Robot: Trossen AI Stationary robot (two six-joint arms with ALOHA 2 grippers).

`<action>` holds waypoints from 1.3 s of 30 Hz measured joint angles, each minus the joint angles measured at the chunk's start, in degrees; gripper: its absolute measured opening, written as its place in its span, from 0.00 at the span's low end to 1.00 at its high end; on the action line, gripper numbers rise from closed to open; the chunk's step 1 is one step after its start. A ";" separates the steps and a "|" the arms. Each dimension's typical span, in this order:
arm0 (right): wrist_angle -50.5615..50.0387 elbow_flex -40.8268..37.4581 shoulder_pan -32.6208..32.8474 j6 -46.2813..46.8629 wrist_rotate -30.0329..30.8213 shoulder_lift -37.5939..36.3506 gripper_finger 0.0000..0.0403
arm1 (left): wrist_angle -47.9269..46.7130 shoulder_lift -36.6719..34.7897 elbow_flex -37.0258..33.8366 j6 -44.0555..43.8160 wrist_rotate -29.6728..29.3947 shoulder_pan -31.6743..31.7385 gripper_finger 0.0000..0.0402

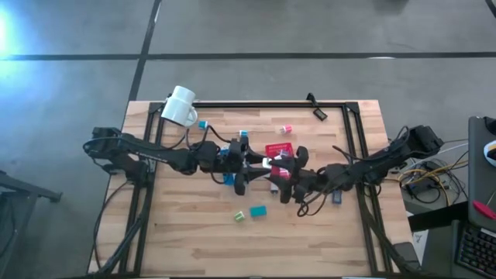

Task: Pick & Place Office items
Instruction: Put the white charger adapter into the red bin

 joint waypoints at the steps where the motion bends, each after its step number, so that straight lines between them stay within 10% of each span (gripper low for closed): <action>1: -0.21 -0.02 0.05 -0.03 0.08 -0.02 0.53 | 0.00 0.00 -0.02 -0.13 -0.06 0.02 0.44; 12: -0.27 -0.02 1.57 -0.67 2.77 -0.14 0.50 | -0.34 0.03 -0.04 -0.85 0.05 0.02 0.45; 22: -0.67 -0.04 1.84 -0.05 2.74 -0.08 0.49 | -3.44 -1.21 -0.03 2.84 4.07 -0.02 0.96; 39: -0.52 -0.04 2.19 1.03 3.33 -0.16 0.49 | -26.90 -21.79 -5.83 10.87 4.94 0.20 0.97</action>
